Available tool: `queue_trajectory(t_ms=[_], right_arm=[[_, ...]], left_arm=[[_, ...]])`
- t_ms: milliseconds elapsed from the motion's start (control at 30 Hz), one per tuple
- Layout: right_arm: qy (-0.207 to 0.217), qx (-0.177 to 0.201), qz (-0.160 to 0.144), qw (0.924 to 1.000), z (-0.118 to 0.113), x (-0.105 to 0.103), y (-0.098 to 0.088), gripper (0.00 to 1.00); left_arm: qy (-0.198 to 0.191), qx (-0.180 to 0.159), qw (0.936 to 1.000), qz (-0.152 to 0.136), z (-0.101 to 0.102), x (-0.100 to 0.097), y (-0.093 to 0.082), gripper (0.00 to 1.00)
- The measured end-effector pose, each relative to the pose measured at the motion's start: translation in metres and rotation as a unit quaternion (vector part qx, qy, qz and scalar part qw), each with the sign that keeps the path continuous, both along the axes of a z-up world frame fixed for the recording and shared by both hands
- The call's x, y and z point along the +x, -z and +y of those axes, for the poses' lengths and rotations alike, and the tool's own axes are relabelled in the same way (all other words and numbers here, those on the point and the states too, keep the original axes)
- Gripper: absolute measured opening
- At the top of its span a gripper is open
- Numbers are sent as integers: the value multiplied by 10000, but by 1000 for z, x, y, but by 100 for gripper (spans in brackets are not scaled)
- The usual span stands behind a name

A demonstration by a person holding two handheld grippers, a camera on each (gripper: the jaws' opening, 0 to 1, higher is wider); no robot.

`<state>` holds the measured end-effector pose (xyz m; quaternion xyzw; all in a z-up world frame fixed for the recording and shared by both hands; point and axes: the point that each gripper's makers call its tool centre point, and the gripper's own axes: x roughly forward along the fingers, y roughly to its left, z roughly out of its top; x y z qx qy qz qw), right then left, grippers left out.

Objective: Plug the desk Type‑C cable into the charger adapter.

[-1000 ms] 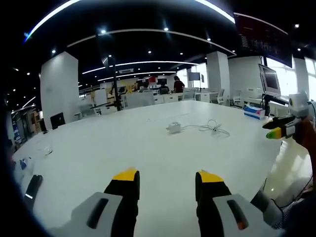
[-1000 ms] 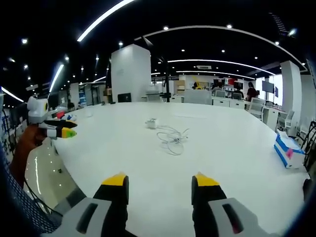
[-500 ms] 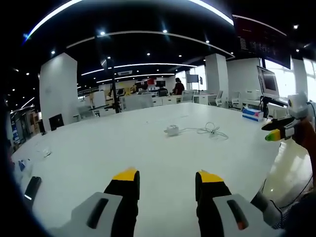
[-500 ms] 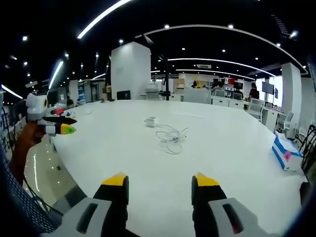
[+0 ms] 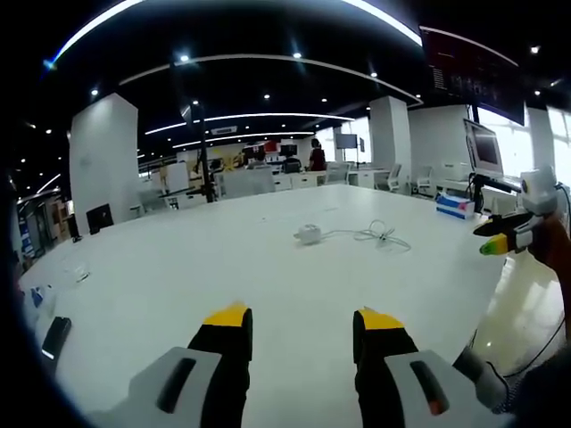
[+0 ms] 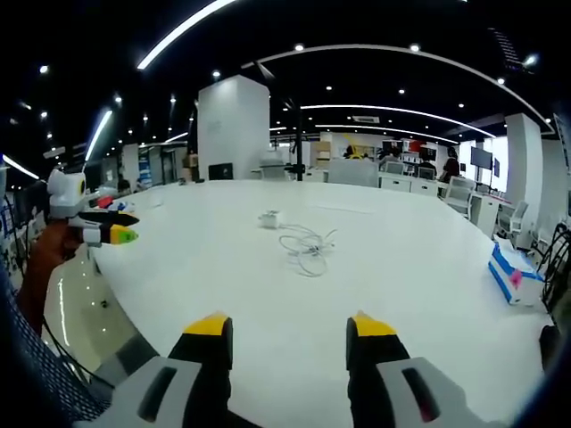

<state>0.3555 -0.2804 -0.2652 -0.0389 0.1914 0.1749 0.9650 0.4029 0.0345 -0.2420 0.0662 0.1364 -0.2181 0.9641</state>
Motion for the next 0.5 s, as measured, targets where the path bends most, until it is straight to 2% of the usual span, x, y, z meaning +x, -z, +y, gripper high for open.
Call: queue_trajectory(t_ms=[500], right_arm=[[-13,19,-23,10000,4,0,-1,53]], left_arm=[[-45,8,10000,-19,3,-1,0,45]])
